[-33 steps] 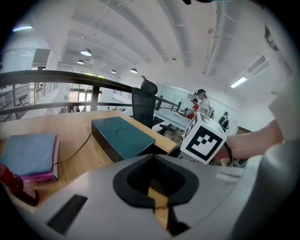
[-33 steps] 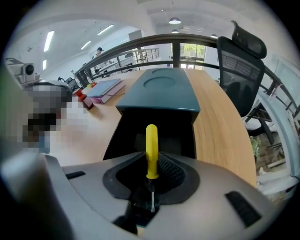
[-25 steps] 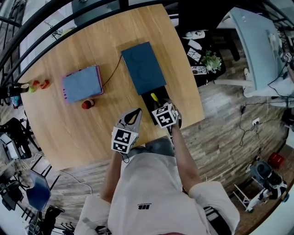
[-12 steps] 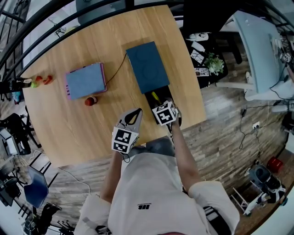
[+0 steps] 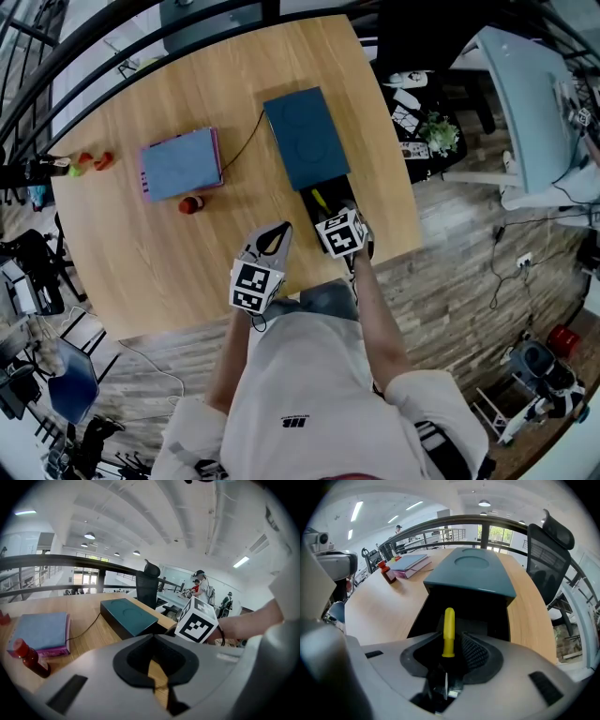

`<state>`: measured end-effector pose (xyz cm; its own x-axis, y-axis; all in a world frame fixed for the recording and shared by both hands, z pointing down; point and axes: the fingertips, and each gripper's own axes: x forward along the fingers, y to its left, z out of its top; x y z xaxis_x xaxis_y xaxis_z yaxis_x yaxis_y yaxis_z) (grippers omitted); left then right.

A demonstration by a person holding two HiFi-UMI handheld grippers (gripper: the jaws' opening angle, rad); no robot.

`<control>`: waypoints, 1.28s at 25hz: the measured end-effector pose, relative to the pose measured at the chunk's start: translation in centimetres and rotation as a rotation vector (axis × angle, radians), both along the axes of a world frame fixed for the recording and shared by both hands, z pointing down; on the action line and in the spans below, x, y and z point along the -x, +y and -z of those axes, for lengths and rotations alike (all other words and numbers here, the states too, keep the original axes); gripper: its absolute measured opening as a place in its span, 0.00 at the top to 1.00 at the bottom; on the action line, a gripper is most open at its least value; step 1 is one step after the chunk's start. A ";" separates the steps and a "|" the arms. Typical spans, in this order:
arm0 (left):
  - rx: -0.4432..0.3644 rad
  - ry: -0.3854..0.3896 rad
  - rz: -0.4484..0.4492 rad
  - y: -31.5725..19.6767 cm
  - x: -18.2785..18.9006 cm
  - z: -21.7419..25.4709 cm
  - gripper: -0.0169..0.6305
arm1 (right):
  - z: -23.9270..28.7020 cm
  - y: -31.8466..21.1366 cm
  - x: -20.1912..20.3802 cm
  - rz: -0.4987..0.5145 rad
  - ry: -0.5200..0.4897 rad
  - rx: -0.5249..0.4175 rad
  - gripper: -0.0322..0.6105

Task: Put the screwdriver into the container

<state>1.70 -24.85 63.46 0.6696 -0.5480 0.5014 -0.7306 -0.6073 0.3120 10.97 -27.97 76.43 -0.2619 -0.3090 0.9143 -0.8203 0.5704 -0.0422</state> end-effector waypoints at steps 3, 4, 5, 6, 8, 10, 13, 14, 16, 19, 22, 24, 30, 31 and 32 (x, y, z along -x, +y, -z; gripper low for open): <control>-0.009 0.001 -0.005 0.2 0.0 0.3 0.96 | 0.7 0.1 -0.1 -0.001 0.004 -0.020 0.76; -0.012 0.001 -0.008 0.3 0.0 0.3 0.96 | 0.9 0.2 -0.2 -0.004 0.005 -0.026 0.76; -0.015 0.000 -0.011 0.3 -0.1 0.4 0.96 | 1.2 0.2 -0.4 -0.008 0.007 -0.033 0.76; -0.019 0.000 -0.014 0.4 -0.1 0.6 0.96 | 1.5 0.3 -0.6 -0.013 0.007 -0.041 0.76; -0.029 0.003 -0.022 0.5 -0.1 1.0 0.96 | 2.3 0.5 -0.7 -0.024 0.003 -0.059 0.76; -0.040 0.004 -0.031 0.5 -0.2 1.4 0.96 | 3.3 0.9 -0.9 -0.032 -0.004 -0.081 0.76; -0.057 0.002 -0.049 0.7 -0.3 2.1 0.96 | 5.1 1.6 -1.4 -0.037 -0.018 -0.133 0.77; -0.064 0.001 -0.055 0.7 -0.3 2.3 0.96 | 5.8 1.8 -1.6 -0.046 -0.026 -0.151 0.77; -0.076 0.000 -0.069 1.0 -0.4 2.7 0.96 | 7.2 2.5 -2.1 -0.081 -0.057 -0.190 0.80; -0.101 0.002 -0.086 1.4 -0.5 3.6 0.96 | 9.8 3.5 -2.9 -0.140 -0.107 -0.261 0.84; -0.132 0.007 -0.103 1.6 -0.4 4.8 0.96 | 12.8 4.3 -3.6 -0.189 -0.149 -0.349 0.88; -0.151 0.008 -0.116 1.9 -0.3 5.6 0.96 | 14.7 5.2 -4.0 -0.218 -0.166 -0.396 0.91; -0.191 0.019 -0.145 3.4 0.1 7.5 0.96 | 19.9 8.3 -4.2 -0.266 -0.230 -0.535 0.96; -0.196 0.022 -0.149 3.7 0.2 7.7 0.96 | 20.5 8.8 -4.1 -0.267 -0.241 -0.553 0.96; -0.200 0.025 -0.152 4.0 0.2 7.9 0.96 | 21.1 9.2 -3.9 -0.270 -0.251 -0.566 0.96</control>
<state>1.46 -20.88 55.57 0.7626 -0.5266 0.3756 -0.6197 -0.7612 0.1911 14.90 -18.77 55.34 -0.2915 -0.8070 0.5135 -0.9414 0.3373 -0.0044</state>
